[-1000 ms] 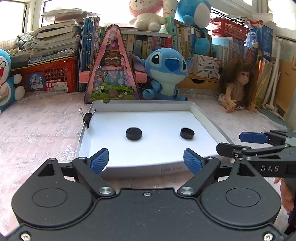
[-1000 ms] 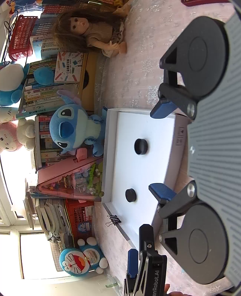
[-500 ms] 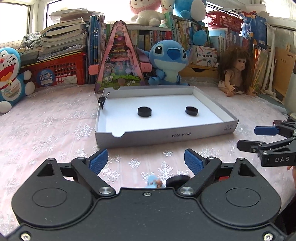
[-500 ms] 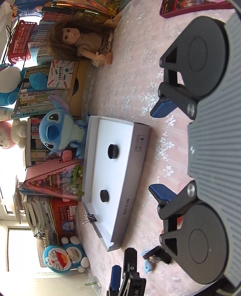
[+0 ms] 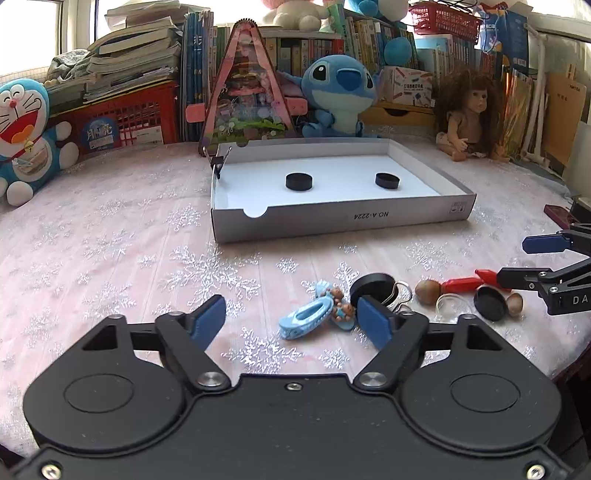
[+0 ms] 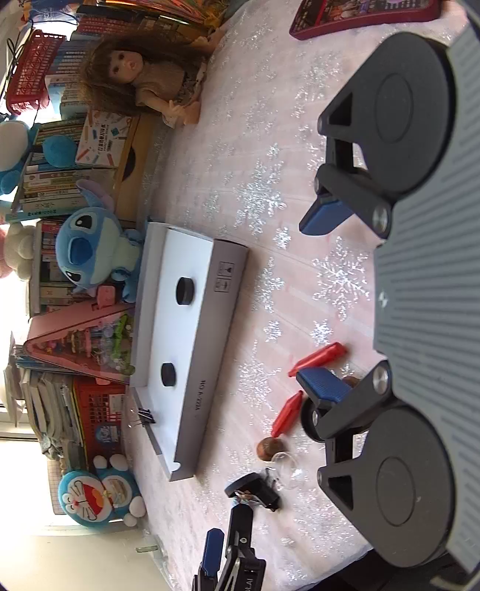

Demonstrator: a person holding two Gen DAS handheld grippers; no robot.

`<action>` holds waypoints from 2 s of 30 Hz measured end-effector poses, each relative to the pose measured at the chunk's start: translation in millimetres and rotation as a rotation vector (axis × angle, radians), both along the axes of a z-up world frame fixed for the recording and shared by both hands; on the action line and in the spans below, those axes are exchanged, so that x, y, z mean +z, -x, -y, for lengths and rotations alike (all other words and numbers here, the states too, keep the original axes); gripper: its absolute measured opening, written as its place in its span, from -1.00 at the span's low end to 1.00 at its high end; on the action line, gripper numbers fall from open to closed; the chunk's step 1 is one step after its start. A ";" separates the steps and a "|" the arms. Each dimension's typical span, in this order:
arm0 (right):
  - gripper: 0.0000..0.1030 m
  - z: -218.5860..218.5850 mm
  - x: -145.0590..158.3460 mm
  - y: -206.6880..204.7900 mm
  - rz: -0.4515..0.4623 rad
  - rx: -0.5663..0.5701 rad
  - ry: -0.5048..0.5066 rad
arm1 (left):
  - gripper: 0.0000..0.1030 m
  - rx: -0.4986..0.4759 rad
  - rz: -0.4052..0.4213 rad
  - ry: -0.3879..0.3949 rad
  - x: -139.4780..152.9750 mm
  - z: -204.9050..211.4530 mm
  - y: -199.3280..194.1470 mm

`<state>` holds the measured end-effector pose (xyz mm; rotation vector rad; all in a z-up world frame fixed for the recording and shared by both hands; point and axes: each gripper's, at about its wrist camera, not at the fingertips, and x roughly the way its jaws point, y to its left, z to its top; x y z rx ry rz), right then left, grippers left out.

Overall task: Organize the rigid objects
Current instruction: 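Move both tools back toward the remaining objects on the table, then grasp the blue plastic clip with the left tool while the right tool grasps the red plastic piece, then carry the blue clip and red piece over the white tray with both tools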

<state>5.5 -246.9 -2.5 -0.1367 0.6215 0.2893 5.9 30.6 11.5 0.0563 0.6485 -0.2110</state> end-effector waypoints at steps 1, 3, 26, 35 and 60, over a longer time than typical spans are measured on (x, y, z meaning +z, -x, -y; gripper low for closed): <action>0.68 0.0 -1.1 0.1 -0.004 0.002 0.002 | 0.36 0.006 -0.005 -0.003 -1.0 -0.7 -0.3; 0.68 0.1 -2.2 0.2 -0.007 0.003 0.006 | 0.25 0.017 -0.014 -0.004 -3.1 -3.3 -1.6; 0.38 -1.1 -6.8 4.6 0.005 -0.011 0.025 | -0.66 0.024 -0.002 -0.008 -10.6 2.1 -7.5; -0.74 -16.2 -4.3 8.1 0.037 0.011 0.049 | -0.72 0.030 0.029 -0.012 -5.8 5.9 -7.7; -0.75 -7.3 24.7 -0.7 0.121 -0.088 0.024 | -0.72 0.055 0.109 0.012 25.1 5.2 -30.8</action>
